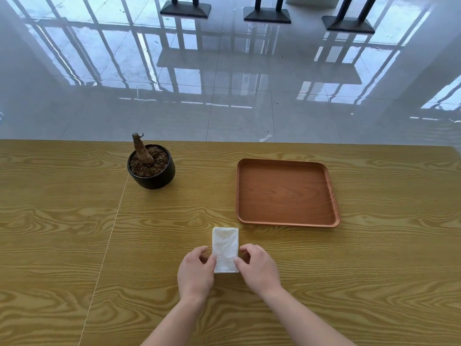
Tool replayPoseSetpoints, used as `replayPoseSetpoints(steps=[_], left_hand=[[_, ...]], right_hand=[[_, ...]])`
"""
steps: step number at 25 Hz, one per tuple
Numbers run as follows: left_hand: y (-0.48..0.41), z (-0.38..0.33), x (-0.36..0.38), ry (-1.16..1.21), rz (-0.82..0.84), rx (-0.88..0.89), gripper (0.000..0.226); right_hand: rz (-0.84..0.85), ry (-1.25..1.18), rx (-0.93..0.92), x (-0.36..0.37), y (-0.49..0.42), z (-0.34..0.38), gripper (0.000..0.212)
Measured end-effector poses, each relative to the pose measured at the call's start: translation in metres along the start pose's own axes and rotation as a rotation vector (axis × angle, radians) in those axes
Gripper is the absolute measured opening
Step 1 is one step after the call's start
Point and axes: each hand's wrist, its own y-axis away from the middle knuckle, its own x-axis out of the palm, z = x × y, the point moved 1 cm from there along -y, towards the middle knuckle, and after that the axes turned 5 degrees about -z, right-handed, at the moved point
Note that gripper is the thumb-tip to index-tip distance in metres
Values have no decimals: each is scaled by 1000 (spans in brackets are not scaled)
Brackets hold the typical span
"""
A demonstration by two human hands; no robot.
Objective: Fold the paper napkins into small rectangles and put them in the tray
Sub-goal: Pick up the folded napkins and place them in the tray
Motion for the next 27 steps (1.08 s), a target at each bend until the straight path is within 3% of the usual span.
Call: replayPoseSetpoints(steps=[3, 6, 9, 11, 16, 27], left_hand=[[9, 6, -3, 60, 15, -109, 41], [28, 16, -1, 114, -4, -265, 35], [42, 18, 7, 359, 23, -541, 28], [48, 14, 14, 461, 82, -624, 25], [52, 2, 23, 557, 74, -622, 20], [42, -2, 20, 285, -43, -500, 9]], right_hand=[[-30, 6, -16, -5, -4, 0, 32], [-81, 78, -198, -16, -23, 6, 37], [65, 200, -377, -24, -46, 23, 47], [173, 312, -419, -24, -58, 33, 51], [279, 506, -434, -18, -68, 40, 29], [138, 326, -77, -20, -42, 4, 22]])
